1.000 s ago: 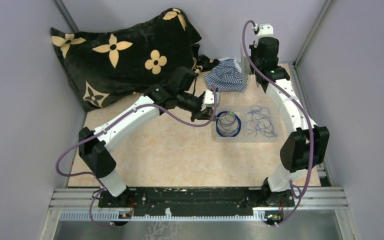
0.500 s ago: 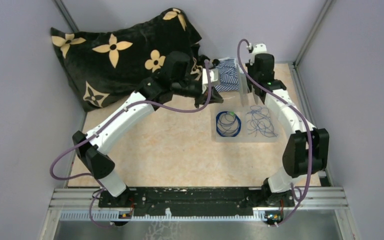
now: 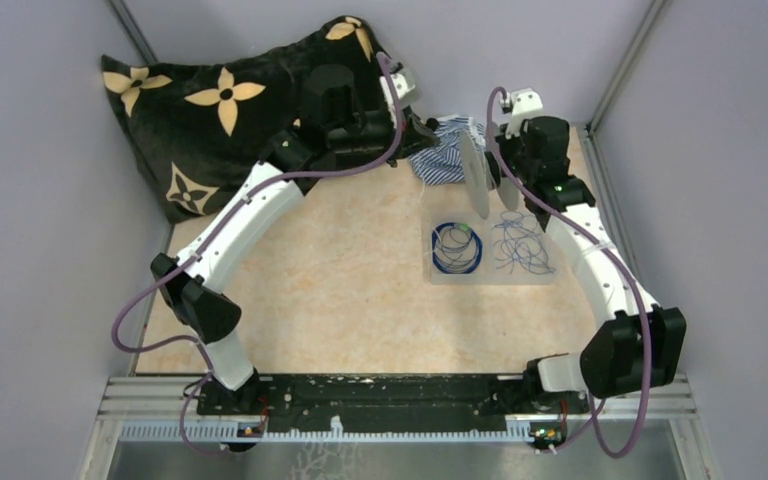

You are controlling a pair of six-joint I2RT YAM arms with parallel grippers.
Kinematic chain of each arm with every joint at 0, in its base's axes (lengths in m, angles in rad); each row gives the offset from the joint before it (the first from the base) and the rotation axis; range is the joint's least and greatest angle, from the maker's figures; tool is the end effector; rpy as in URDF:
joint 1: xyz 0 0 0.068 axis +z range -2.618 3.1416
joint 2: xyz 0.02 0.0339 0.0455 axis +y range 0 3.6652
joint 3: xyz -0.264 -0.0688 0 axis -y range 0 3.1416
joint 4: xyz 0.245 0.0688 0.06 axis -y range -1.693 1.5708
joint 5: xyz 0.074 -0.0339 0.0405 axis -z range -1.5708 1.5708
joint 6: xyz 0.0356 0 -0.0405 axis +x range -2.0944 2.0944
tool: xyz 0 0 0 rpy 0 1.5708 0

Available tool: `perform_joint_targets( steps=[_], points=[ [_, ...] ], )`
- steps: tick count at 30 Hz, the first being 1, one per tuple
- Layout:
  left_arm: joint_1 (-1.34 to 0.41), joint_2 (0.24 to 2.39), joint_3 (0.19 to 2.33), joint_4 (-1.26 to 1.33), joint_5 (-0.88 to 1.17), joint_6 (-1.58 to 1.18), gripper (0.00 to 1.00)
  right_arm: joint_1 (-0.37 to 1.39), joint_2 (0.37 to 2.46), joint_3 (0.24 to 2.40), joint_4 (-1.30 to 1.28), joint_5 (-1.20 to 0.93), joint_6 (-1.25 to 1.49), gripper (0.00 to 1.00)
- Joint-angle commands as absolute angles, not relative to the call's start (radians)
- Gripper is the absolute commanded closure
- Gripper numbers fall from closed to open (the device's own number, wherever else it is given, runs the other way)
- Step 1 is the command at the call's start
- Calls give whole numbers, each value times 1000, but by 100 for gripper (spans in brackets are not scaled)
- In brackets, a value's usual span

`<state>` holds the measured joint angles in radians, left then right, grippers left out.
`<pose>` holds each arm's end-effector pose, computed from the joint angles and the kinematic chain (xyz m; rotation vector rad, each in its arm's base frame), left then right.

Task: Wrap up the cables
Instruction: Wrap the cable around the cable reel.

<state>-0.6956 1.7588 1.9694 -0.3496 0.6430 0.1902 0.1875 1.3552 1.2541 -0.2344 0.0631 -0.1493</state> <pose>0.2918 -0.2714 0.4685 1.1730 1.3243 -0.9175 0.3116 0.0568 0.3703 -0.2772 1.8855 -0.0343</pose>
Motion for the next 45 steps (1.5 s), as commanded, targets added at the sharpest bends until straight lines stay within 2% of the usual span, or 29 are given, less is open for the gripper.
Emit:
perform_joint_targets(
  steps=[1, 14, 22, 33, 45],
  points=[
    [-623, 1780, 2025, -306, 594, 149, 100, 191, 1270, 1248, -187, -23, -170, 100],
    [-497, 1813, 2029, -324, 540, 219, 100, 193, 1218, 1252, -266, -258, -171, 100],
    [-471, 1818, 1943, -307, 518, 282, 100, 191, 1224, 1304, -323, -408, -163, 100],
    [-427, 1774, 1768, -246, 522, 315, 100, 192, 1244, 1356, -342, -443, -124, 100],
    [-397, 1800, 1813, -322, 497, 363, 100, 208, 1328, 1465, -335, -578, -7, 100]
  ],
)
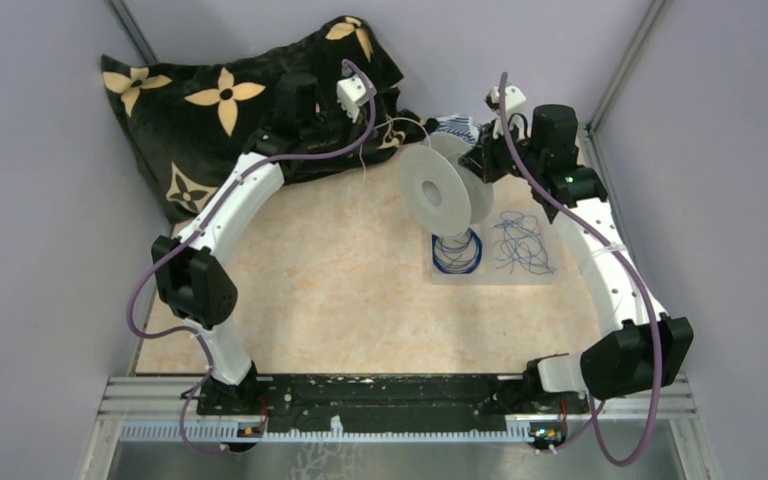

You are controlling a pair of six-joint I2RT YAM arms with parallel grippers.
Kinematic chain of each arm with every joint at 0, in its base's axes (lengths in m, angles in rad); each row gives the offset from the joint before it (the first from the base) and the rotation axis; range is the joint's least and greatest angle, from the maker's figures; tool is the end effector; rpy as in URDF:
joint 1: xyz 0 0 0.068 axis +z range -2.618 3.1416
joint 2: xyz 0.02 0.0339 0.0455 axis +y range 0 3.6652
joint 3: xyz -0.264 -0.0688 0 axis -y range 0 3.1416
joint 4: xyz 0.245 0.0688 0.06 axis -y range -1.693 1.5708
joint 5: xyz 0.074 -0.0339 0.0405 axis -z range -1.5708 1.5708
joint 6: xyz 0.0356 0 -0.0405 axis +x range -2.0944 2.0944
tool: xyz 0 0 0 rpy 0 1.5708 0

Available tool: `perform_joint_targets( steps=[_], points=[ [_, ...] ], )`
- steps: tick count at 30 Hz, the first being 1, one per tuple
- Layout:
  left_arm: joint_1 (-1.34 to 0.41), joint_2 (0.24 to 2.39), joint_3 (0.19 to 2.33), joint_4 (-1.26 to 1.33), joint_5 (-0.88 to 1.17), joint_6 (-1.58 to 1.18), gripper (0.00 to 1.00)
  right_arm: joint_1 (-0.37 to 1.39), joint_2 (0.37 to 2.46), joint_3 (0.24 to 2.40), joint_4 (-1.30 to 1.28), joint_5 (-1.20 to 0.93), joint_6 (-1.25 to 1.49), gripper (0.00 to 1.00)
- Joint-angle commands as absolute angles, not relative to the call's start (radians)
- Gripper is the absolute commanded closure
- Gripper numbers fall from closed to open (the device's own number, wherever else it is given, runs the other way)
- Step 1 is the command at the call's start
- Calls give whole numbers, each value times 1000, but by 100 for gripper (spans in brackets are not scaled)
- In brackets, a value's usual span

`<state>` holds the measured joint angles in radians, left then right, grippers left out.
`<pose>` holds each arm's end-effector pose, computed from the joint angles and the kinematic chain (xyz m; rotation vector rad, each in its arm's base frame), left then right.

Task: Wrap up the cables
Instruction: Wrap the cable around the cable reel.

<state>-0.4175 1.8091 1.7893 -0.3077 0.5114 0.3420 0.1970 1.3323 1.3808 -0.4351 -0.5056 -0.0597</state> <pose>0.3841 -0.1894 0.3914 1.0117 1.5962 -0.5355 0.2877 0.0750 0.4022 -0.5773 1.8636 0.5841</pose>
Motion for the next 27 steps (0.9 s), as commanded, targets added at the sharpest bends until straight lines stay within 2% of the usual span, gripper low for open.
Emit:
perform_joint_targets(
  steps=[1, 12, 18, 27],
  points=[
    [-393, 1801, 1809, -321, 500, 359, 100, 209, 1328, 1466, -332, -579, -6, 100],
    [-387, 1792, 1728, -300, 538, 326, 100, 209, 1319, 1475, -322, -625, 31, 100],
    [-386, 1750, 1608, -250, 563, 314, 100, 209, 1314, 1493, -337, -623, 59, 100],
    [-383, 1705, 1460, -154, 665, 287, 100, 209, 1351, 1591, -402, -467, 124, 100]
  ],
)
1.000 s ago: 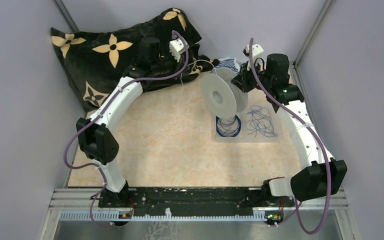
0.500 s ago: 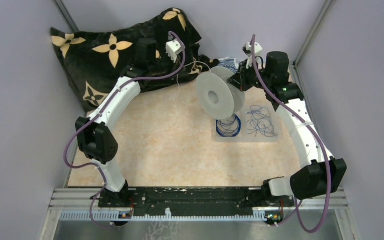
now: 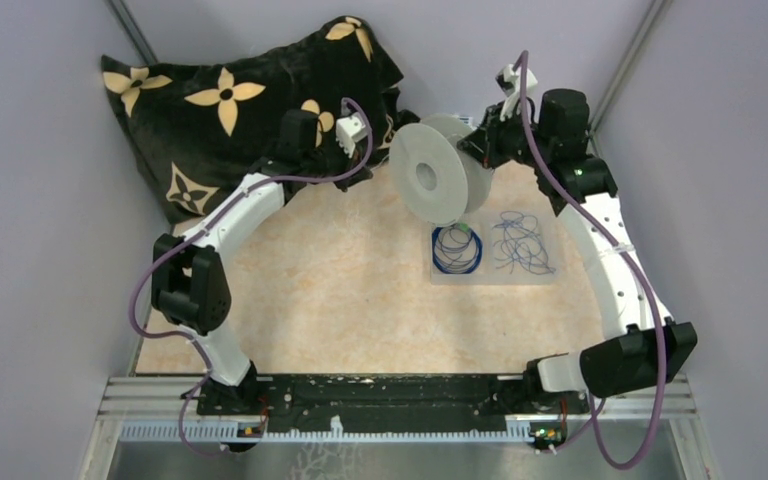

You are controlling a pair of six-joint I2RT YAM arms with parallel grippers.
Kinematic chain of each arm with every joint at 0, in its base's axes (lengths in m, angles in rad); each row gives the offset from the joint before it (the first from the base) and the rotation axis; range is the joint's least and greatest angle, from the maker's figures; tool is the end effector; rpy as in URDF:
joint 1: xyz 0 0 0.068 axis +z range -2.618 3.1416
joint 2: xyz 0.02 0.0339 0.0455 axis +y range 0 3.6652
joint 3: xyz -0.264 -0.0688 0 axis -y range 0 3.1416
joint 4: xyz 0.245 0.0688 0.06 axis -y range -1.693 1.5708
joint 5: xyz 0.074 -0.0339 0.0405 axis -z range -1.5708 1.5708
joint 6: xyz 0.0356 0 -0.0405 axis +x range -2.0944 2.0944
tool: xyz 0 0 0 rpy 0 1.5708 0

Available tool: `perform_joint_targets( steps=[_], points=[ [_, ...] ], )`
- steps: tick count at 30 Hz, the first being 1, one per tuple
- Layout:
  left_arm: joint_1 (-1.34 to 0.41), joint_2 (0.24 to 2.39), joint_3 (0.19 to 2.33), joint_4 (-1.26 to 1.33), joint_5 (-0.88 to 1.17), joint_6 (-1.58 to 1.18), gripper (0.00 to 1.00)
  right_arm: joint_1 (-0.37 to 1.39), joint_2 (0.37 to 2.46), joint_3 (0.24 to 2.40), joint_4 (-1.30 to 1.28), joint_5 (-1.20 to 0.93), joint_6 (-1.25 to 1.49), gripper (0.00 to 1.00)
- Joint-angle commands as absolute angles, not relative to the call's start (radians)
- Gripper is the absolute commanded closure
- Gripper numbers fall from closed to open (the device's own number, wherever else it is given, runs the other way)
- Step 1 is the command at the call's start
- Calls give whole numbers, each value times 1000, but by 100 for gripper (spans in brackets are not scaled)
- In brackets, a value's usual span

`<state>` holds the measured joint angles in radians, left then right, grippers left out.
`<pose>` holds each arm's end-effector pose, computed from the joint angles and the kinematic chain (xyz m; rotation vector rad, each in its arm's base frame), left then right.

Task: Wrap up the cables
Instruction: Wrap the cable around the cable reel.

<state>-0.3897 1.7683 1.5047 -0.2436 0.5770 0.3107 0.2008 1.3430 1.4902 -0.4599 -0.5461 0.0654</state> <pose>0.3763 -0.1755 0.3160 1.0240 1.7759 -0.6458 0.2837 0.0766 0.4338 -0.5031 1.8269 0.6947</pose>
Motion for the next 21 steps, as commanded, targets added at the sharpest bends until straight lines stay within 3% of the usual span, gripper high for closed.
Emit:
perform_joint_targets(
  steps=[1, 9, 21],
  points=[
    [-383, 1702, 1443, -141, 684, 281, 100, 208, 1357, 1604, -411, -447, 132, 100],
    [-384, 1696, 1364, -111, 825, 265, 100, 207, 1406, 1688, -433, -372, 196, 100],
    [-398, 1692, 1276, -120, 836, 298, 100, 202, 1452, 1749, -440, -350, 240, 100]
  ],
)
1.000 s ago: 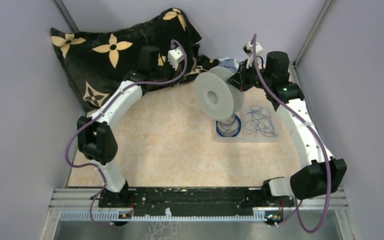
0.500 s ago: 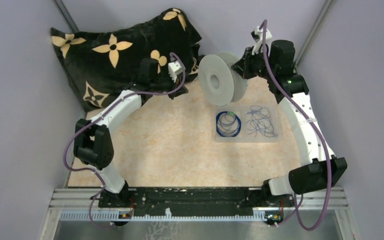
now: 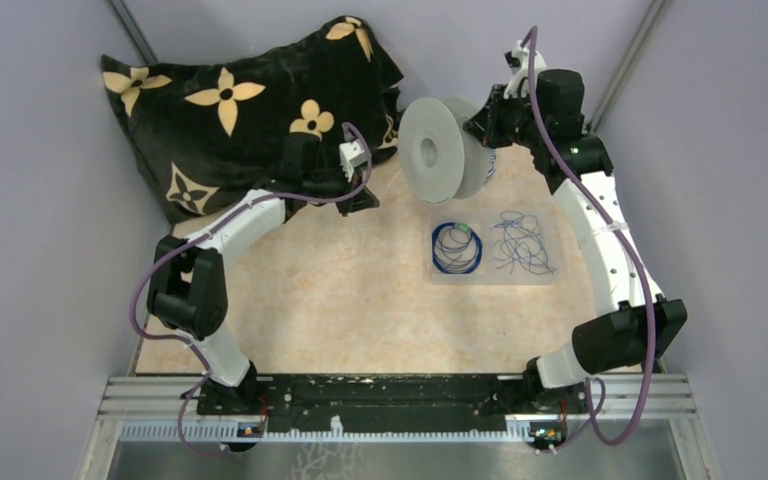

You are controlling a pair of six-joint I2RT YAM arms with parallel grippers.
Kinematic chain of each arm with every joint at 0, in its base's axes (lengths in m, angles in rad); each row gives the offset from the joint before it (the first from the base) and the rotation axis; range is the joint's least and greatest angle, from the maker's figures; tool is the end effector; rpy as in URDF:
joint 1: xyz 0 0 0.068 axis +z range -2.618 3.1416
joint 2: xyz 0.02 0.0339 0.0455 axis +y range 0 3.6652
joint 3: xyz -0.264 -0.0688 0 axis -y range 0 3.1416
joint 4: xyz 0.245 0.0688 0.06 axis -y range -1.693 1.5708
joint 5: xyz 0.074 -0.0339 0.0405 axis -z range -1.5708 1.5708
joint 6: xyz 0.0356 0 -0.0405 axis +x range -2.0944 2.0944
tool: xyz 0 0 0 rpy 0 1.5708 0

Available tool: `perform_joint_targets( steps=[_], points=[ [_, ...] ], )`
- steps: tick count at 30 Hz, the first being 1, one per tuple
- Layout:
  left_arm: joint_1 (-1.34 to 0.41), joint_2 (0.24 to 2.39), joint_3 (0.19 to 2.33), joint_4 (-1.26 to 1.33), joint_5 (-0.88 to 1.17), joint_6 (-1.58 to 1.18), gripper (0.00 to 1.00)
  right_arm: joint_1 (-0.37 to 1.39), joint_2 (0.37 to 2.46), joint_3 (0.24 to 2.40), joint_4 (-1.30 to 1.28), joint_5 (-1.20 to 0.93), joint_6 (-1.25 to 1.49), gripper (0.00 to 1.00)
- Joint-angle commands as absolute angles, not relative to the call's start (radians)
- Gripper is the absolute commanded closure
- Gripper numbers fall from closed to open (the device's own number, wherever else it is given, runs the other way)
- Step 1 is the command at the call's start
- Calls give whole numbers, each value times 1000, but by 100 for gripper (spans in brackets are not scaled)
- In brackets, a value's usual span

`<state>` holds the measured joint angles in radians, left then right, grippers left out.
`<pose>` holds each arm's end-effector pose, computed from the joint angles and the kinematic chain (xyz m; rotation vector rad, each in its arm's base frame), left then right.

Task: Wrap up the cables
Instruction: Wrap the cable around the cable reel.

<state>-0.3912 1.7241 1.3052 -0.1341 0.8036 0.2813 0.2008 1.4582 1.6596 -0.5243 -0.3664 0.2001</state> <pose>0.3531 -0.1734 0.2777 1.1110 1.7370 -0.9127 0.3111 0.0763 0.4496 -0.2544 1.9021 0.6180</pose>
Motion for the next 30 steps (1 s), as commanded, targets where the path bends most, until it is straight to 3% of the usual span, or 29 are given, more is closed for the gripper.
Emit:
perform_joint_targets(
  steps=[1, 19, 30],
  points=[
    [-401, 1692, 1269, -120, 835, 306, 100, 202, 1454, 1753, -439, -344, 244, 100],
    [-471, 1729, 1271, -141, 898, 327, 90, 202, 1440, 1743, -406, -270, 210, 100],
    [-472, 1722, 1245, -149, 925, 339, 53, 202, 1403, 1721, -420, -265, 162, 100]
  ],
)
